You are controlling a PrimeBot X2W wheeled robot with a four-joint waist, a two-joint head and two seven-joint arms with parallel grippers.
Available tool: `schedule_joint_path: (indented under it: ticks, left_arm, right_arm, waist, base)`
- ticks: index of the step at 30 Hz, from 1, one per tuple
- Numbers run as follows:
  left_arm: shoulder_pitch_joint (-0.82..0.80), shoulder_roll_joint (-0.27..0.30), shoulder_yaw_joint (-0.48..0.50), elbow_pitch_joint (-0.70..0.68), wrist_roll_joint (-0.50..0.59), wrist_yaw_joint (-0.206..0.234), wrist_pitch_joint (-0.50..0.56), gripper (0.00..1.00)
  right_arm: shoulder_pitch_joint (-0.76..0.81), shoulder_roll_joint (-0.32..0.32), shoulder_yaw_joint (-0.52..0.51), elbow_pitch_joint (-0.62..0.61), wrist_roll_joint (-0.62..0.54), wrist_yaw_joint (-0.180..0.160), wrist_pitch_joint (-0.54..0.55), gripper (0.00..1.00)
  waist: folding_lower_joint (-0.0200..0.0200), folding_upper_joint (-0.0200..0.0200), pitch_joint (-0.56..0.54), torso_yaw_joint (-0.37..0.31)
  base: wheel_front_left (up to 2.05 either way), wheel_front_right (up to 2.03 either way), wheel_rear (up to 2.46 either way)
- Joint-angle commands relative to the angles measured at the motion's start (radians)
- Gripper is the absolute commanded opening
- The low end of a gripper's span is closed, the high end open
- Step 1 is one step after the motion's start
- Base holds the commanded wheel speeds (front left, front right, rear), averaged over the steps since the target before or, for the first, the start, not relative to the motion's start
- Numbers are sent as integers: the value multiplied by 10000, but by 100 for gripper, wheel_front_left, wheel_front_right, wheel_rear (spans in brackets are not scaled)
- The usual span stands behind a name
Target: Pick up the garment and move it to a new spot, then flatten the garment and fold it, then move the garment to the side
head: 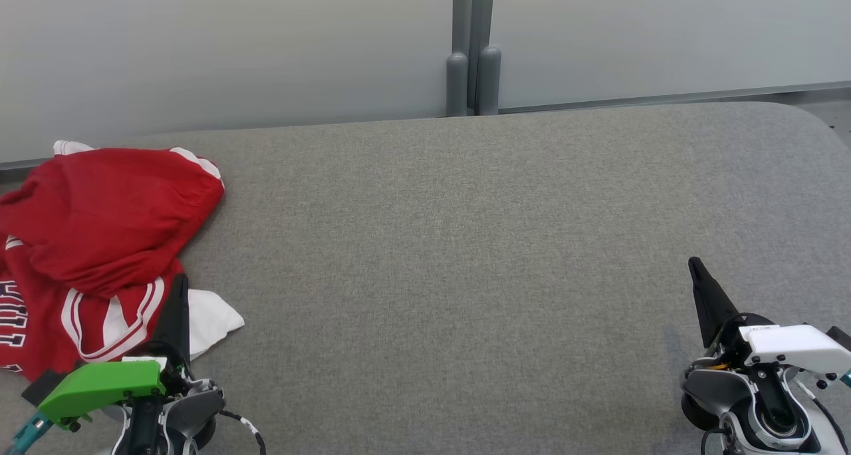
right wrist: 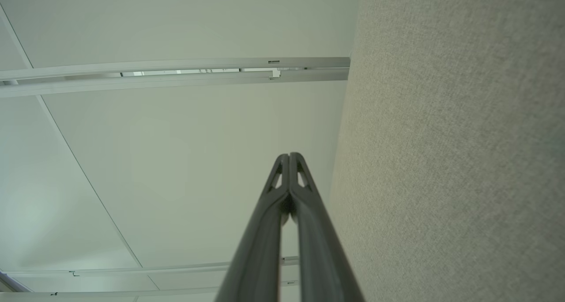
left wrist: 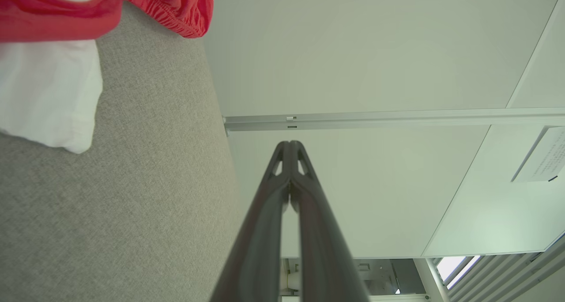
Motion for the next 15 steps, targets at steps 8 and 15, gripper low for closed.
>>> schedule_joint_path:
  ticks: [8, 15]
  left_arm:
    - [-128, 0, 32, -24, 7, -41, 43, 0]
    - [-128, 0, 32, -24, 7, -41, 43, 0]
  right_arm:
    - [-99, -49, 2, 9, 42, 9, 13, 0]
    - [-99, -49, 2, 9, 42, 9, 13, 0]
  waist:
    - [0, 120, 0, 0]
    - [0, 120, 0, 0]
  base:
    - [0, 0, 0]
    - [0, 0, 0]
